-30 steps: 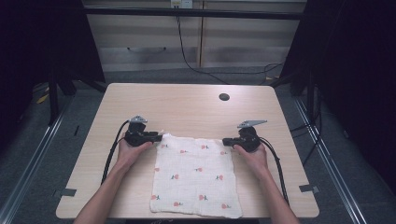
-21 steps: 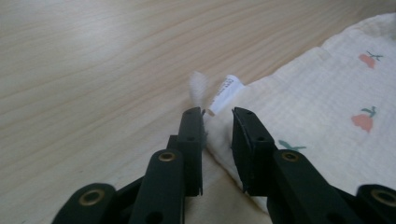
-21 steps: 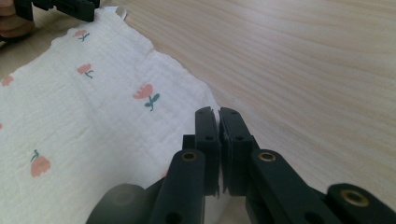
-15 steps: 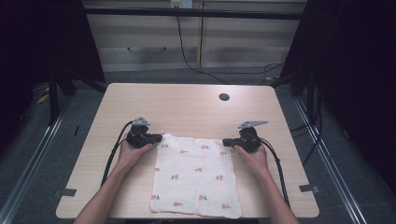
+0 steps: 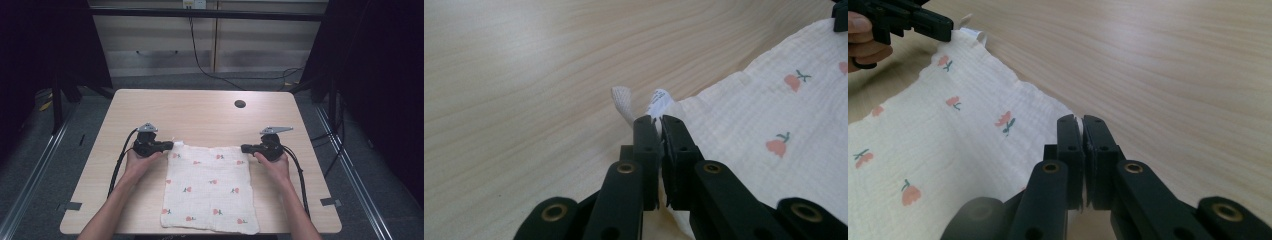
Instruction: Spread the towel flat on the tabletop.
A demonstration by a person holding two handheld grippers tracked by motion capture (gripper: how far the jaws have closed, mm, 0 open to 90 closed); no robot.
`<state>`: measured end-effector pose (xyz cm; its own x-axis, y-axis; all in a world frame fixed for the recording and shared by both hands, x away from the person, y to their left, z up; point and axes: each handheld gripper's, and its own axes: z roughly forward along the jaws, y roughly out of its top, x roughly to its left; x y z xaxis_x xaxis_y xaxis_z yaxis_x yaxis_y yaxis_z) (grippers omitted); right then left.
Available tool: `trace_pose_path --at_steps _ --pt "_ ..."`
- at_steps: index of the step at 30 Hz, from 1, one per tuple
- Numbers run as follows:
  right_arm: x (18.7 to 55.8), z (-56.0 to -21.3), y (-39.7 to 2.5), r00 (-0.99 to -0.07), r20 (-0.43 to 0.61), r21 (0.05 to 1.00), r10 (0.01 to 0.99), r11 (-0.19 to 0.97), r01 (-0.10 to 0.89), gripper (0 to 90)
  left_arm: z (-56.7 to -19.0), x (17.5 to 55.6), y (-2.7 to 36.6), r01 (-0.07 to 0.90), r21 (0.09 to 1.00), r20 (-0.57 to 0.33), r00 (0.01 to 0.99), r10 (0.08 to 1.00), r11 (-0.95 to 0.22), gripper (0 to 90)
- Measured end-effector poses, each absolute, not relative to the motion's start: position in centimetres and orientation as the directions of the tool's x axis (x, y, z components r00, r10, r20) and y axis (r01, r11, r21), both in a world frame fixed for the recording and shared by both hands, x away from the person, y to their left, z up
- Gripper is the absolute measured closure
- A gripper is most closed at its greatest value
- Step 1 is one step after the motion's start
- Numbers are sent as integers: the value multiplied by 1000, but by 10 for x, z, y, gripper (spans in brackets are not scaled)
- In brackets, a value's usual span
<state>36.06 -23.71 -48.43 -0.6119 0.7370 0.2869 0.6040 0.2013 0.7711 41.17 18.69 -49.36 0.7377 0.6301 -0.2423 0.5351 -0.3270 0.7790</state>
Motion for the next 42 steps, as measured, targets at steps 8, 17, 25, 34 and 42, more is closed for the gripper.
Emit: trace_pose_path --at_steps 8,17,25,34,42 --pt "357 -464 -243 -625 263 812 735 182 555 876 -472 407 187 502 820 -248 746 618 -276 860" --pt "362 -435 -243 -636 226 839 738 184 512 876 -445 406 189 471 847 -243 757 607 -247 859" --pt "374 -416 -237 -637 224 865 737 152 479 877 -416 412 191 433 877 -240 770 592 -208 860" --pt "385 -396 -237 -628 207 879 750 139 456 876 -401 417 192 402 891 -215 784 582 -213 858" --pt "388 -375 -237 -629 179 895 757 140 423 876 -379 420 197 373 907 -190 780 597 -198 860"
